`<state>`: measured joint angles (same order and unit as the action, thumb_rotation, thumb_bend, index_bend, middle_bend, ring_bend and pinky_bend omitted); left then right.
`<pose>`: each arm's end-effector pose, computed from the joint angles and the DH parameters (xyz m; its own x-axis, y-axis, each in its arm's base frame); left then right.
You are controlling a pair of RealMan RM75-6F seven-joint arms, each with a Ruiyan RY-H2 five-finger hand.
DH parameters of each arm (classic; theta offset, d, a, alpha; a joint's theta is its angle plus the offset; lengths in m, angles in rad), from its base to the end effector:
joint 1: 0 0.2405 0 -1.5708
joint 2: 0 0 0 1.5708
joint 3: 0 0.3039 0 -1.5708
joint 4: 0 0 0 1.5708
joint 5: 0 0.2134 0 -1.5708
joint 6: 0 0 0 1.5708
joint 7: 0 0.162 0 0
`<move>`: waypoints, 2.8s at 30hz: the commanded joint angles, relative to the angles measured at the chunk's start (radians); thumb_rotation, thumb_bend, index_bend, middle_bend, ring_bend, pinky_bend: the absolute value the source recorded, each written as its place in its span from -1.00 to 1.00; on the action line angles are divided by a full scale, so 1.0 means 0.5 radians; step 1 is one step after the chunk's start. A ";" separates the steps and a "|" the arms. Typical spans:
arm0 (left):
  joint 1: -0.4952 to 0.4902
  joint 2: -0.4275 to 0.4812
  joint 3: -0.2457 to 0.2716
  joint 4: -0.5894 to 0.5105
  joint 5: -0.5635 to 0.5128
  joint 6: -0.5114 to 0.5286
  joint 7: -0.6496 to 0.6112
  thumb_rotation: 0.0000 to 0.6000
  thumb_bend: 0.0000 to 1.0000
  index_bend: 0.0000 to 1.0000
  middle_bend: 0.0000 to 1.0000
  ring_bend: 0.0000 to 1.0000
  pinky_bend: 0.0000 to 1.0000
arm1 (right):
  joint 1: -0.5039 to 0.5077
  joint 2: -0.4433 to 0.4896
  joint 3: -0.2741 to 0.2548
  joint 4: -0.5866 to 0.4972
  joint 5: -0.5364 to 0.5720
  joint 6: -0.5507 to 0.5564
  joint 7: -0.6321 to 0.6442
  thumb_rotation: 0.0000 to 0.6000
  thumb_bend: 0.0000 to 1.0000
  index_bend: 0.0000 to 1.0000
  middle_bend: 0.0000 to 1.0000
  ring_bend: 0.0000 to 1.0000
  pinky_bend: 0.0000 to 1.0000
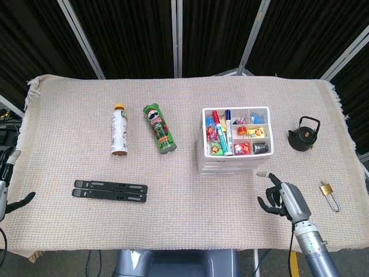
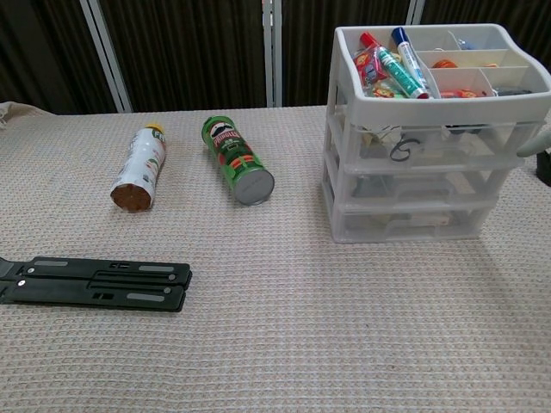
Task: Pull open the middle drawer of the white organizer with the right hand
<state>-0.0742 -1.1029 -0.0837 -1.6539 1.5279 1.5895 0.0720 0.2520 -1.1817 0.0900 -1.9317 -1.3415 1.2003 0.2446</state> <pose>-0.3360 0.2043 0.1979 0.4310 -0.1314 0.8928 0.8989 -0.0237 -0.4374 -0.2652 -0.2443 0.0980 -0.2177 -0.2831 0.9341 -0.9747 0.0137 -0.2230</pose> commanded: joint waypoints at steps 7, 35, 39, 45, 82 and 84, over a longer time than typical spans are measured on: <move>-0.002 0.005 0.000 -0.002 -0.001 -0.007 -0.006 1.00 -1.00 -1.00 -1.00 -1.00 -1.00 | 0.119 -0.098 0.109 -0.068 0.265 -0.202 0.166 1.00 -0.34 -0.53 0.73 0.70 0.42; -0.008 0.009 0.005 -0.008 0.003 -0.020 -0.013 1.00 -1.00 -1.00 -1.00 -1.00 -1.00 | 0.175 -0.259 0.256 -0.056 0.562 -0.482 0.640 1.00 -0.32 -0.71 0.73 0.70 0.42; -0.011 0.010 0.007 -0.007 0.002 -0.027 -0.006 1.00 -1.00 -1.00 -1.00 -1.00 -1.00 | 0.172 -0.298 0.269 -0.034 0.579 -0.467 0.651 1.00 -0.32 -0.71 0.72 0.70 0.42; -0.012 0.007 0.005 -0.012 0.004 -0.023 0.003 1.00 -1.00 -1.00 -1.00 -1.00 -1.00 | 0.176 -0.349 0.299 -0.001 0.623 -0.467 0.679 1.00 -0.32 -0.71 0.72 0.70 0.42; -0.018 0.009 0.012 -0.014 0.003 -0.040 0.002 1.00 -1.00 -1.00 -1.00 -1.00 -1.00 | 0.139 -0.522 0.386 0.048 0.681 -0.405 0.732 1.00 -0.30 -0.58 0.72 0.70 0.42; -0.019 0.009 0.014 -0.016 0.005 -0.041 0.004 1.00 -1.00 -1.00 -1.00 -1.00 -1.00 | 0.147 -0.528 0.392 0.054 0.690 -0.424 0.734 1.00 -0.30 -0.58 0.72 0.70 0.42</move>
<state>-0.0835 -1.0984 -0.0769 -1.6619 1.5302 1.5690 0.0739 0.3234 -1.4437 0.2844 -1.9064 -0.9990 0.9921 0.6113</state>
